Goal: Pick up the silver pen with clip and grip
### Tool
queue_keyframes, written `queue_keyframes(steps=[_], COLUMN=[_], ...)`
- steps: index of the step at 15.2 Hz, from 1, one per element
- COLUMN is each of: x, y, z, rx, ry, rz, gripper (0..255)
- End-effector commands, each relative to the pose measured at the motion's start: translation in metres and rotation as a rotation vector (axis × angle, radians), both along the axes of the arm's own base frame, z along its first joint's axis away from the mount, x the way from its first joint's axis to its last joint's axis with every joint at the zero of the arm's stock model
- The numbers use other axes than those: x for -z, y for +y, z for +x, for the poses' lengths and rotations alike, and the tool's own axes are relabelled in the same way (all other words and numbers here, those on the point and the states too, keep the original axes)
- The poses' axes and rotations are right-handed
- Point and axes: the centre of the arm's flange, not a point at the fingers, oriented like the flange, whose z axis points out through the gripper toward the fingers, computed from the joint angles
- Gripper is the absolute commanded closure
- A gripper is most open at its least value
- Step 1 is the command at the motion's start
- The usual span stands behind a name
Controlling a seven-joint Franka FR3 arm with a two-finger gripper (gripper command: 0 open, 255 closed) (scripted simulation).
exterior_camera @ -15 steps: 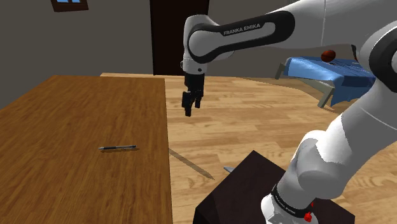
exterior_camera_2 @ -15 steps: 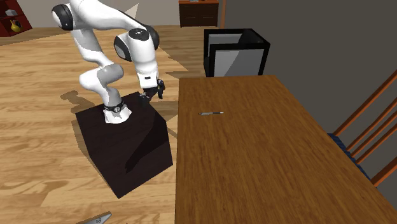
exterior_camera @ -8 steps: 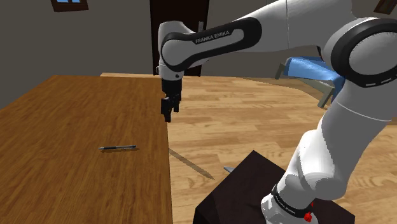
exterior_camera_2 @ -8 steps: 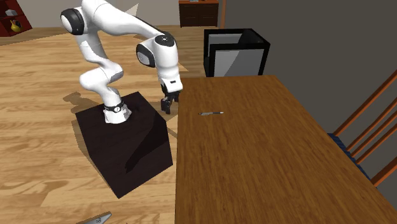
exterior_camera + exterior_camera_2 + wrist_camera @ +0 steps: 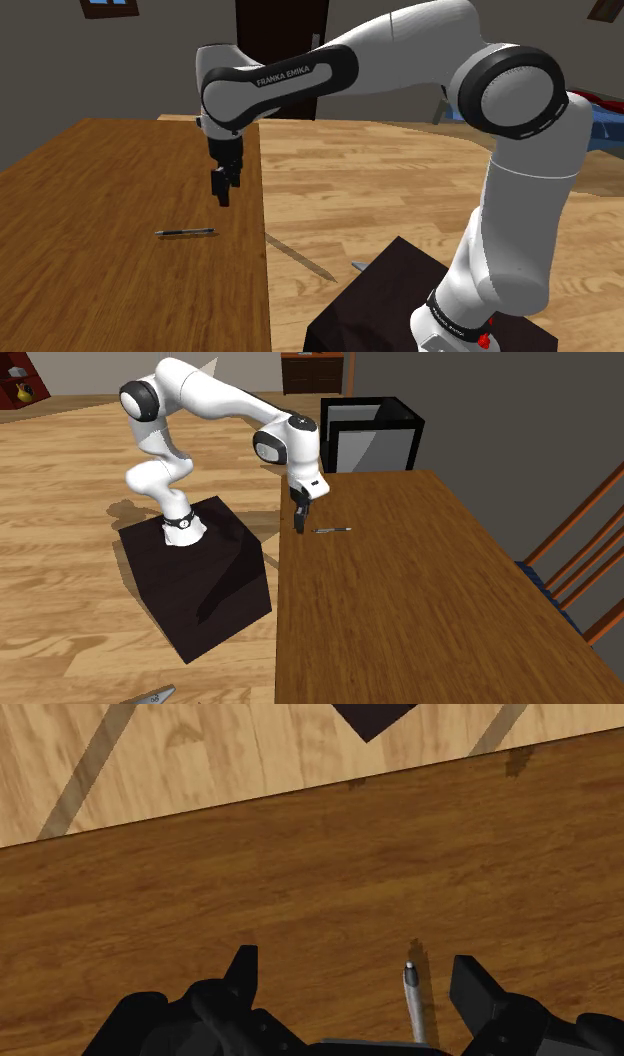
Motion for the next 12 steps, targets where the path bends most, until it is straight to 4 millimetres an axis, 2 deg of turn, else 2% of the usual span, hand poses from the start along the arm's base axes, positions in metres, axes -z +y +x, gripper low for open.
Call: queue_keyframes(steps=[1,8,12], x=[0.007,0.028,0.049], y=[0.027,0.114,0.114], z=[0.005,0.019,0.019], rx=[-0.051,-0.225,-0.225], ry=[-0.008,-0.034,-0.034], rz=[0.005,0.018,0.018], gripper=[0,0,0])
